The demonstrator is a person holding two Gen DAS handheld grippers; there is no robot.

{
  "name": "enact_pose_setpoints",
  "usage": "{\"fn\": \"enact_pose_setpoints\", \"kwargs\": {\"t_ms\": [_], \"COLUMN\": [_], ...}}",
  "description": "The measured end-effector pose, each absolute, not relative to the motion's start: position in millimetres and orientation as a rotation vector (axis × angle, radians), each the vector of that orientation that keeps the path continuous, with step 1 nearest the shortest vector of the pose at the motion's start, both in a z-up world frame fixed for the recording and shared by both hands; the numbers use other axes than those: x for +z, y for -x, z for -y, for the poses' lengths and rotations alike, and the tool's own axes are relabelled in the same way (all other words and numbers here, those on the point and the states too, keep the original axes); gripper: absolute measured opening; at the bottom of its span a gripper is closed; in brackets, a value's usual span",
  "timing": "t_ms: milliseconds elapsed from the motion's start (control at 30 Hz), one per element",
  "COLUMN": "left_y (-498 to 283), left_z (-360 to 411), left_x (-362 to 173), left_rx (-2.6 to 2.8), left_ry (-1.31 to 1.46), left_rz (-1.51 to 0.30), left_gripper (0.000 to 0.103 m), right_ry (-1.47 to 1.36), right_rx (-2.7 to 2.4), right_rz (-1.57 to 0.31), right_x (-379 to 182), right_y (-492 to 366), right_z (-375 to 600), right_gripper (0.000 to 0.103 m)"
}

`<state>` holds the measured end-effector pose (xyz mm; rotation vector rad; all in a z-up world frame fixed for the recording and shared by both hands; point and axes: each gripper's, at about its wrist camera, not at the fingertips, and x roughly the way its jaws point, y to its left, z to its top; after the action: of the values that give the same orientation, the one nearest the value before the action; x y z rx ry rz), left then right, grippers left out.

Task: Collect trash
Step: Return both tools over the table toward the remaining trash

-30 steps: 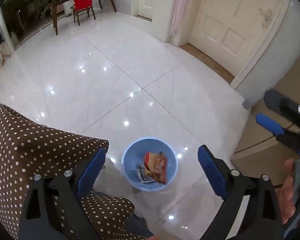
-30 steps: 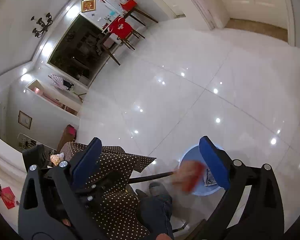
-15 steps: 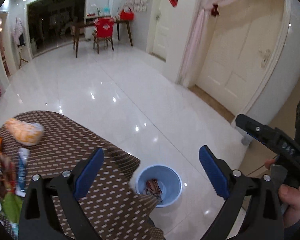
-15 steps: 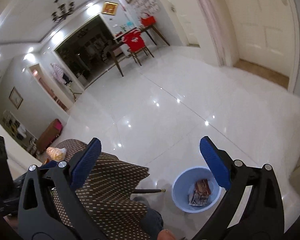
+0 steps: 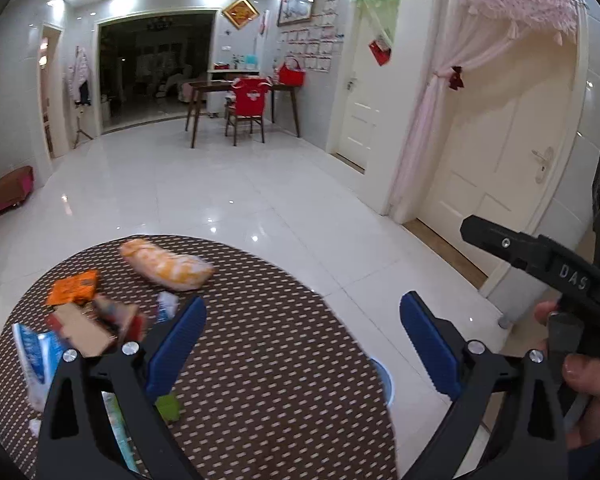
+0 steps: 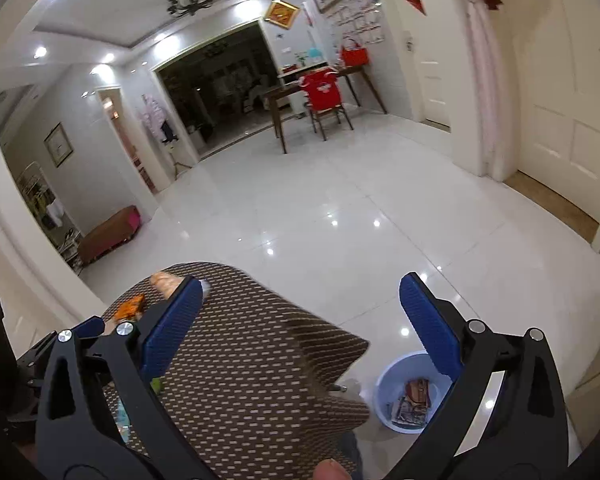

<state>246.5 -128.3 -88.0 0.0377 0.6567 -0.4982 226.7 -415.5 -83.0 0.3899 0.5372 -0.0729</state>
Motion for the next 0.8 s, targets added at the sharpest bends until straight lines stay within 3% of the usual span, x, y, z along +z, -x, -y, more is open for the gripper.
{"fn": "enact_pose_setpoints", "kwargs": {"t_ms": [400,800], "left_y": [-228.7,-209.9], "left_z": [28.7,-72.8], "left_x": [-86.5,-128.2], "left_rx": [-0.337,-0.141], "left_ry": [0.022,0.037], "left_rz": [-0.616,-0.67], "left_gripper": [0.096,0.096], "right_ry": [-0.271,-0.223], "right_rx": [0.032,0.16], "right_rz": [-0.572,-0.674], "right_x": [-67.7,-96.0], "right_y": [-242.0,-269.4], "right_z": [311.3,242.5], "right_gripper": [0.097,0.097]}}
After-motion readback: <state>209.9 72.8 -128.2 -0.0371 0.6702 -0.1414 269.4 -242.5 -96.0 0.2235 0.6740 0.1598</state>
